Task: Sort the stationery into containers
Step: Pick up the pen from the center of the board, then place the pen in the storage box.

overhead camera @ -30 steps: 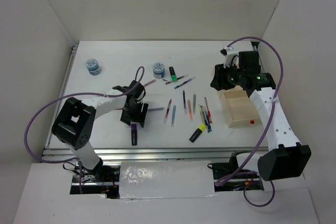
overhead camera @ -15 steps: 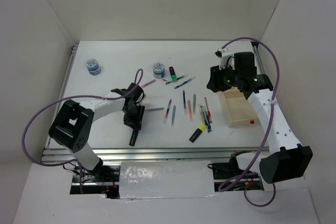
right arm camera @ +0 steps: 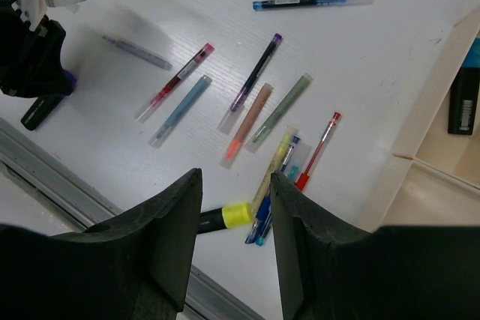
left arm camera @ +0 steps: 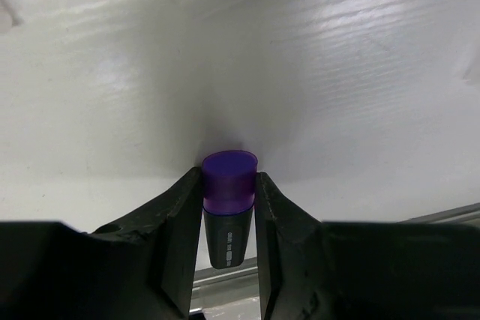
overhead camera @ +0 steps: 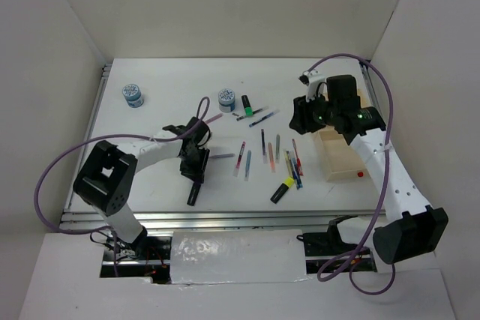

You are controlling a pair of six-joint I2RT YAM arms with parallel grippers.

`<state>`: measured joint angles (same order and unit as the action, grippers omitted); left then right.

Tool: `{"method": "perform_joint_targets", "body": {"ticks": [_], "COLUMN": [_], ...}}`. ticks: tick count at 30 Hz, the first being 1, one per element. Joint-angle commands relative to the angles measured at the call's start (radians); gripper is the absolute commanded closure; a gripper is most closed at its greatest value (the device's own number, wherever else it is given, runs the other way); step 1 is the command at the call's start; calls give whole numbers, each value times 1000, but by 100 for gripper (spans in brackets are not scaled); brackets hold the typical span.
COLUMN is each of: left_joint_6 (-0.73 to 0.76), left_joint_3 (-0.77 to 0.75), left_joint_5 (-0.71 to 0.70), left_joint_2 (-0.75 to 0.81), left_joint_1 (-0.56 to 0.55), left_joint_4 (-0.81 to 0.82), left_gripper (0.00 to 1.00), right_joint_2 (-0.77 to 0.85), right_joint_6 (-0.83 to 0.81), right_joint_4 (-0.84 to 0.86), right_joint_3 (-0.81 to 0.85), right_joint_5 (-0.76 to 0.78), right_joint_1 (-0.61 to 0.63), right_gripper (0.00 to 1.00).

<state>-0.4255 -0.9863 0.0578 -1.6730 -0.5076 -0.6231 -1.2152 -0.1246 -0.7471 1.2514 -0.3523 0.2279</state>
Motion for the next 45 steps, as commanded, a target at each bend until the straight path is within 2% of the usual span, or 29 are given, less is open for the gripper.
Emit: {"method": "perform_joint_targets", "body": {"ticks": [1,3,6,10,12,14,18,24,30,33,39,42,43,45], "left_joint_6": [-28,-45,-87,-134,-174,-193,-268,-363,-398,-406,-424,-437,-438,-443], "left_joint_3": [-35,-46,-98,-216,-244,-282,-336,-361,-380,-391,-384,-374,-376,-370], "left_joint_5": [76,187,246,269,281,275,274,270,293,300,316,323,323,330], "left_joint_2": [36,111,191,239,263,278,302,343,343,340,354,357,358,358], "left_joint_1": [29,58,69,96,124,129,129,109,130,132,133,133,136,145], "left_joint_4": [63,104,143,120,123,128,149,201,209,214,223,233,230,233], "left_gripper": [74,74,75,75,75,75,75,75,75,75,75,75,75,75], "right_joint_2": [55,69,91,98,103,103,59,-102,-231,-302,-372,-395,-400,-403], "right_joint_6": [-7,-4,22,86,161,221,333,511,516,517,533,534,533,527], "right_joint_4": [52,60,75,89,126,155,239,287,296,304,308,316,316,316], "right_joint_3": [3,0,6,28,26,32,60,143,224,266,310,325,330,333], "right_joint_5": [-26,-62,-148,-229,-254,-225,-160,-166,-51,-40,-34,-28,-24,-17], "right_joint_1": [10,5,-21,-35,-4,86,229,297,439,465,467,467,467,467], "right_gripper": [51,51,51,50,49,42,21,20,20,20,27,42,53,66]}}
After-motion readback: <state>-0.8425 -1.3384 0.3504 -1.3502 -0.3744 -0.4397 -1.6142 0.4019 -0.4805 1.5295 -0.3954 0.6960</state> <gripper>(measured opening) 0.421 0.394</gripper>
